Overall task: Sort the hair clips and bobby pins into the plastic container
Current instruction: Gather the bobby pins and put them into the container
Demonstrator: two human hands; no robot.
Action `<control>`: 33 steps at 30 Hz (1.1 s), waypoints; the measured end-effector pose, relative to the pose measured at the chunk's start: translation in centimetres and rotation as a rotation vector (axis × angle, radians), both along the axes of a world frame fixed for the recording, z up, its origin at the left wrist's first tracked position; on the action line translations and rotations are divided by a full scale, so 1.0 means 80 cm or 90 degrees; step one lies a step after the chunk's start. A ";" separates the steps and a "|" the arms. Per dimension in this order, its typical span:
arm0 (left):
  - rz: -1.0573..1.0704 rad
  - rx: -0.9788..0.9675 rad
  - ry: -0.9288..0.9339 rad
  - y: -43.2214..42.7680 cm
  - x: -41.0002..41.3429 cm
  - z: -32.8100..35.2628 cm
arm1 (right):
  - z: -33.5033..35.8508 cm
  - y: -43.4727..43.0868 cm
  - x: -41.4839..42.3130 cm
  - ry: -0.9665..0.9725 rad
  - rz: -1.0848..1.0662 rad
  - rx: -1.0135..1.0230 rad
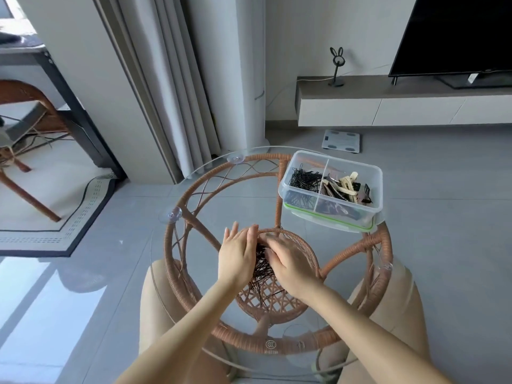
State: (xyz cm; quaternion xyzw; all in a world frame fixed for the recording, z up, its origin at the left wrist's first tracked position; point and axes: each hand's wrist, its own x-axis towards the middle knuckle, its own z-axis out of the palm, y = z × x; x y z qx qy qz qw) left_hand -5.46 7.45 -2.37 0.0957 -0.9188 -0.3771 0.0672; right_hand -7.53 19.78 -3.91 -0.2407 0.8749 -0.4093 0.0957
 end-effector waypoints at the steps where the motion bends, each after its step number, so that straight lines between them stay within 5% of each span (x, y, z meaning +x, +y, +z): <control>1: 0.024 0.040 0.003 0.005 0.000 0.003 | 0.005 0.005 0.007 -0.029 0.002 -0.041; 6: 0.001 0.194 -0.018 -0.006 0.007 0.019 | 0.039 0.046 0.022 -0.075 -0.059 -0.133; 10: -0.014 -0.185 -0.099 -0.035 0.025 0.033 | 0.046 0.094 0.027 0.023 -0.087 0.110; 13: -0.082 -0.290 -0.213 -0.036 0.046 0.042 | 0.041 0.096 0.035 0.047 0.008 0.303; 17: -0.169 -0.387 -0.205 -0.010 0.056 0.038 | 0.028 0.064 0.031 0.111 0.067 0.307; 33: -0.195 -0.252 -0.193 -0.017 0.024 0.047 | 0.047 0.033 -0.012 0.082 0.125 0.243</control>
